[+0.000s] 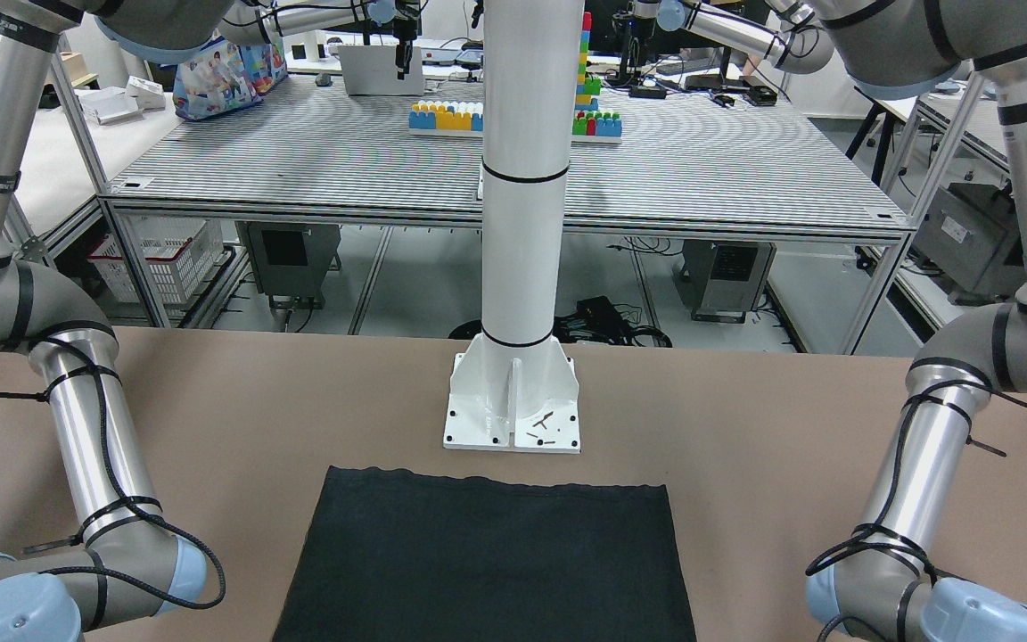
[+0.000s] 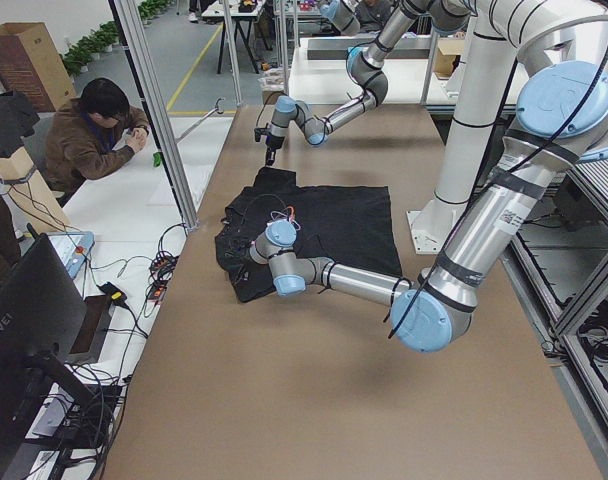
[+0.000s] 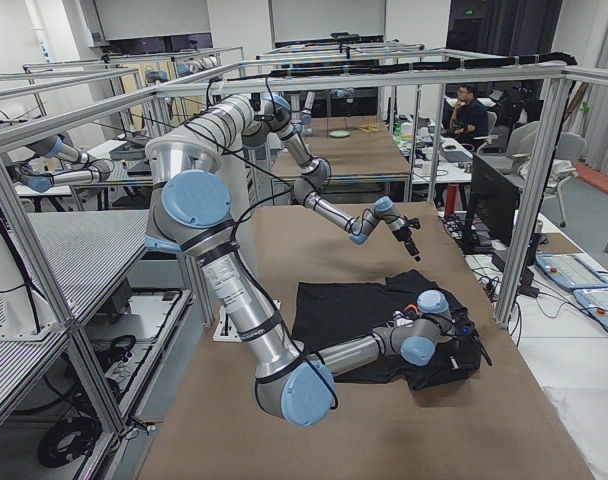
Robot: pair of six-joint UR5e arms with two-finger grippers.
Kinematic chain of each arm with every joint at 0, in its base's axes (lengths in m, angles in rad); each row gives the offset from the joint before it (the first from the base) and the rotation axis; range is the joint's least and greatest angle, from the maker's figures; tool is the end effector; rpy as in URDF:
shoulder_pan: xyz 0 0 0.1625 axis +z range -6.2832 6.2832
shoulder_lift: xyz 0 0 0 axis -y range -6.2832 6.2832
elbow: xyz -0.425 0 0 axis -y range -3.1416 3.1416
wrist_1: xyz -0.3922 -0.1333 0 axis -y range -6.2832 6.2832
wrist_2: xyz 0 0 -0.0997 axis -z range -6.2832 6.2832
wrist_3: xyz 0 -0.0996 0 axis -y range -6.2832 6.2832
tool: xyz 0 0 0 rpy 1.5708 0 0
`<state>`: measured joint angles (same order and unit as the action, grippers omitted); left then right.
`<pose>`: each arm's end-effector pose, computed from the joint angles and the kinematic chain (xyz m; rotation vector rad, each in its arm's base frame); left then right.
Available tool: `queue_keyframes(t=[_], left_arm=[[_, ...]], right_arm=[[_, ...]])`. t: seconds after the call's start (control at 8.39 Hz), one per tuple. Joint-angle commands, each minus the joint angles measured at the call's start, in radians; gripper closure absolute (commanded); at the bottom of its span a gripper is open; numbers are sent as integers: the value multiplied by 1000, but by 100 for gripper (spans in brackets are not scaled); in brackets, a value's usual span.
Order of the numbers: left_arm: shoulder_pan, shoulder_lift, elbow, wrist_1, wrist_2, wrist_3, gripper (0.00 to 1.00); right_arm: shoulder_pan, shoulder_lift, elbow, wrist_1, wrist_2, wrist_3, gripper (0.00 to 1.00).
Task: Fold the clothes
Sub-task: 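Grasp the sleeve with the right gripper and fold it inward over the chest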
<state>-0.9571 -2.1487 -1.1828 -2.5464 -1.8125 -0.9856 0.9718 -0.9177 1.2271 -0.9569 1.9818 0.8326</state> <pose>0.3398 -0.6725 0.3910 0.6554 0.9812 -0.1870 -0.3540 -0.6844 0.3562 0.4357 -0.8833 0.0247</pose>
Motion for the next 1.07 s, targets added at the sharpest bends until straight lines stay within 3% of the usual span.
queue_keyframes(t=[0.0,0.12,0.36,0.6,0.95], left_arm=[[0,3,3,2,1,1,0],[1,4,5,2,2,2,0],[1,3,18,2,10,4,0],[1,0,25,2,29,4,0],[3,-2,26,2,36,4,0]], right_arm=[[-89,69,8,-33,-74,75,100],[-147,91,3,-34,-160,132,100],[-218,137,-3,-75,-248,210,100],[-220,175,-12,-144,-319,217,100],[-214,175,-40,-137,-354,215,100]])
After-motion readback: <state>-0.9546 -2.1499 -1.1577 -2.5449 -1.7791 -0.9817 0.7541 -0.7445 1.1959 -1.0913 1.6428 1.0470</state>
